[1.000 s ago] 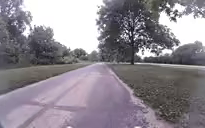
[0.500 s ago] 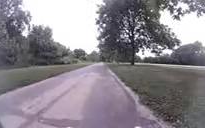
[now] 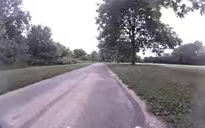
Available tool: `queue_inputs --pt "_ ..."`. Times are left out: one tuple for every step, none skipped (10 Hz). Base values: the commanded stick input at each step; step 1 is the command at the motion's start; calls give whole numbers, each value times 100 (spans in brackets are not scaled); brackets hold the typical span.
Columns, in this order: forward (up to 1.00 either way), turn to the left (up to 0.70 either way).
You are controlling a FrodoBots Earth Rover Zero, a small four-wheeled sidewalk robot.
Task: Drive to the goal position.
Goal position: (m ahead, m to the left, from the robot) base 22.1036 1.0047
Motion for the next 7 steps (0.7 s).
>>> queue_inputs --pt "68 0" --pt "68 0" --pt "68 0" --pt "68 0" --pt "68 0" --pt "68 0" --pt "68 0"
